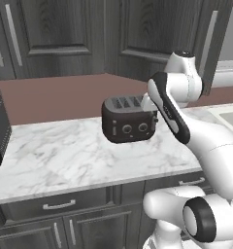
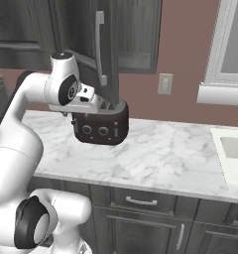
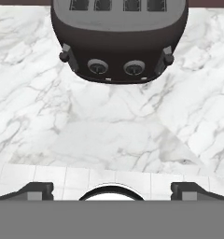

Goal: Close all open cabinet doors.

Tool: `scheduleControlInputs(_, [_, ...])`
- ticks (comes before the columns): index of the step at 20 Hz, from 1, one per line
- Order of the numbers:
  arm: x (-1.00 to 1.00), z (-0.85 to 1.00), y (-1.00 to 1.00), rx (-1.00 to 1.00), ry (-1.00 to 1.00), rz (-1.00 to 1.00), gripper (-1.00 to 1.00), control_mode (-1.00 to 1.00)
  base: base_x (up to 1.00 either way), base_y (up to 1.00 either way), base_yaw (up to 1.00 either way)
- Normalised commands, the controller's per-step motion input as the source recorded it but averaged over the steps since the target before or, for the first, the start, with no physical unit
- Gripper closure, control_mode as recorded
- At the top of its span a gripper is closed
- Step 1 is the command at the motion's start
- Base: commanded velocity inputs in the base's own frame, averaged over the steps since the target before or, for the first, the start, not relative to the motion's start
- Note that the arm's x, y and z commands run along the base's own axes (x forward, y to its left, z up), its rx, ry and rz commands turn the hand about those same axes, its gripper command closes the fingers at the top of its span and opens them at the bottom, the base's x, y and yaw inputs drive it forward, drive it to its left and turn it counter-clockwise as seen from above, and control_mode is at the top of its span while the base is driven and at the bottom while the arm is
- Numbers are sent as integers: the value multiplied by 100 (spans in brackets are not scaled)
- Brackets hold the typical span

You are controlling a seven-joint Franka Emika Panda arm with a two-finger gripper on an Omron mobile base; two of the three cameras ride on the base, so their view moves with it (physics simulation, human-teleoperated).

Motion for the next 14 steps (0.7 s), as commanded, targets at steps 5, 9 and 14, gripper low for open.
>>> scheduleControlInputs(5, [0,0,0,0,0,0,-100,100,7,0,0])
scheduleControlInputs(9, [0,0,0,0,0,0,-100,100,0,0,0])
scheduleControlInputs(14, [0,0,0,0,0,0,-100,100,0,0,0])
